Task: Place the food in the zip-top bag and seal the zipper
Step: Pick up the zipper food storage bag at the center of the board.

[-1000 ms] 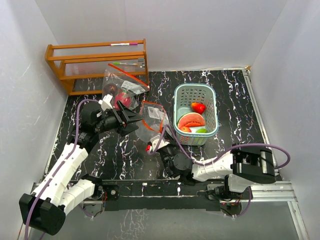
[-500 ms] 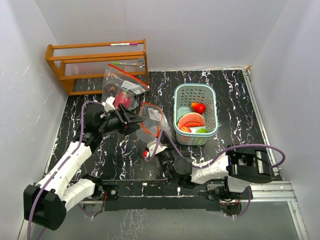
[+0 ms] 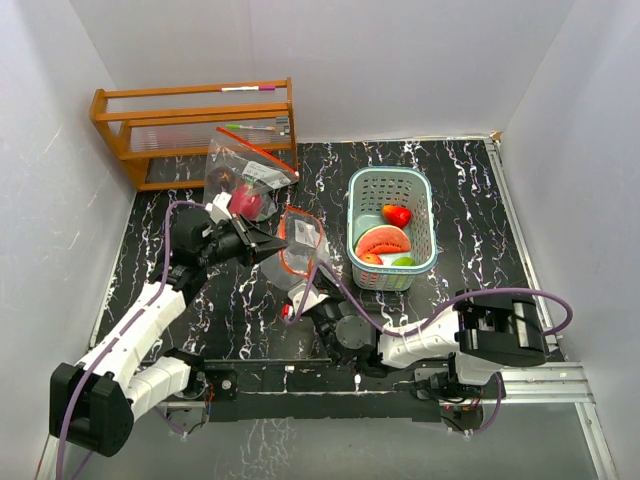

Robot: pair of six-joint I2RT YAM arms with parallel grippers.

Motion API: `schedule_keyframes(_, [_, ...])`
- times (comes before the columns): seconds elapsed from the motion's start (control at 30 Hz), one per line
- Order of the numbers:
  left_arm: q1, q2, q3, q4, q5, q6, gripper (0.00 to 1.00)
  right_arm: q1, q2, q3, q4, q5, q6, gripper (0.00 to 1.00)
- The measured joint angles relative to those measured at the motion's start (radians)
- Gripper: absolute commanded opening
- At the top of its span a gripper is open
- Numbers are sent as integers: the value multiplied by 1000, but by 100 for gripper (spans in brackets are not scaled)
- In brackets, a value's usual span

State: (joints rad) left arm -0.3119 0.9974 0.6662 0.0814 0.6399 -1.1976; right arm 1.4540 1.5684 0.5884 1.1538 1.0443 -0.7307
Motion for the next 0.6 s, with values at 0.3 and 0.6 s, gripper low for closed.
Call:
schedule_keyframes(0.3, [0, 37, 16, -42, -13, 99, 0, 2, -110, 40, -235, 1, 162, 77])
schedule_keyframes(0.6, [0, 44, 201, -272, -167, 380, 0, 5, -423, 274, -956, -102, 671, 98])
